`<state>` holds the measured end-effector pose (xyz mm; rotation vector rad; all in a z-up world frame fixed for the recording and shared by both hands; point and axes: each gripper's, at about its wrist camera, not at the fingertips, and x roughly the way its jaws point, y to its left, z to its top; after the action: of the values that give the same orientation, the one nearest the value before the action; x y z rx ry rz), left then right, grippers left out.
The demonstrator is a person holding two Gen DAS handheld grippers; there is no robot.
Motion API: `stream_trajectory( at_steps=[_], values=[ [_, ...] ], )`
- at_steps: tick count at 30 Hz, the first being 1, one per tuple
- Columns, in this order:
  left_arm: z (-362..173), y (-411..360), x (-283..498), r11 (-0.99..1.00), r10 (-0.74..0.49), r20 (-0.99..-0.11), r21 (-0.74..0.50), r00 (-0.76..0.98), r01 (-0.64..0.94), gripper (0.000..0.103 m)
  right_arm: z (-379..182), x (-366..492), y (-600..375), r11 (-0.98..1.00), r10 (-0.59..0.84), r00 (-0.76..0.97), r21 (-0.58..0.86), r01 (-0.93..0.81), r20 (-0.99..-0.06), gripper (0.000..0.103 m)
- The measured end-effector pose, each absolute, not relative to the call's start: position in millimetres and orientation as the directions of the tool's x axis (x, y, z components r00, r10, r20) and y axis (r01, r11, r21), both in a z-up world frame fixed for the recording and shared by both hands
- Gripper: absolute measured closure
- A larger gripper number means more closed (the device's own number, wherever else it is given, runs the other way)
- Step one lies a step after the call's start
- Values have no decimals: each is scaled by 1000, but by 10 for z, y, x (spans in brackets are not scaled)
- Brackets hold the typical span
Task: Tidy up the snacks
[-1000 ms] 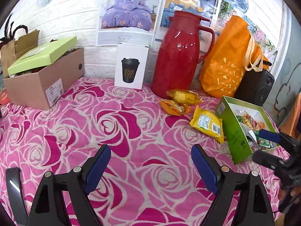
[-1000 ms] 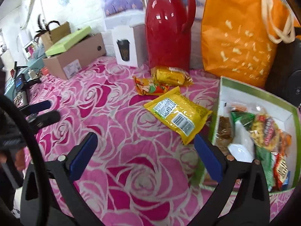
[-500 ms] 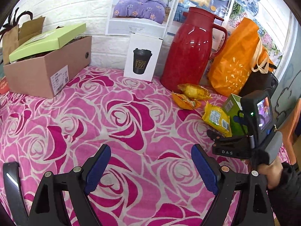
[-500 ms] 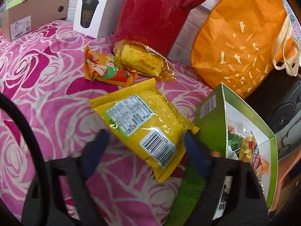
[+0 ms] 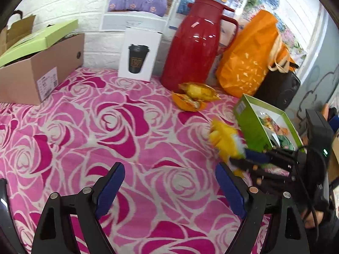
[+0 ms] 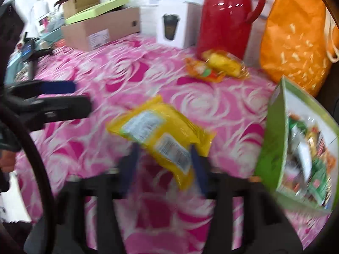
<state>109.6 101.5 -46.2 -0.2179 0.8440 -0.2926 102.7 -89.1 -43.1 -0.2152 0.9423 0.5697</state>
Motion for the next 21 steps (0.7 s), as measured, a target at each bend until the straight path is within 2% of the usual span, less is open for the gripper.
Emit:
stream_trajectory(
  at_steps=[4,10,11,14,17,21],
  values=[
    [-510,807,1045,924,-382,-714,-306,587,230,14,-444,927,-1062,838,402,430,136,-528,-808,36],
    [-602,618,1050,906,-423,-731,-324,536,273,14,-515,976,-1331,870,448,416,279,-407,-791,36],
    [-606,607,1067,902,-430,-729,-333,532,274,16,-517,966,-1340,870,454,417,290,-400,-788,36],
    [-639,589,1160,895,-445,-730,-355,519,269,30,-543,982,-1375,870,465,414,318,-378,-782,37],
    [-710,562,1265,887,-462,-741,-381,488,261,35,-579,1013,-1400,863,485,405,349,-366,-775,36],
    [-775,494,1355,881,-473,-751,-401,462,251,35,-653,1067,-1417,853,508,383,387,-350,-772,37]
  ],
)
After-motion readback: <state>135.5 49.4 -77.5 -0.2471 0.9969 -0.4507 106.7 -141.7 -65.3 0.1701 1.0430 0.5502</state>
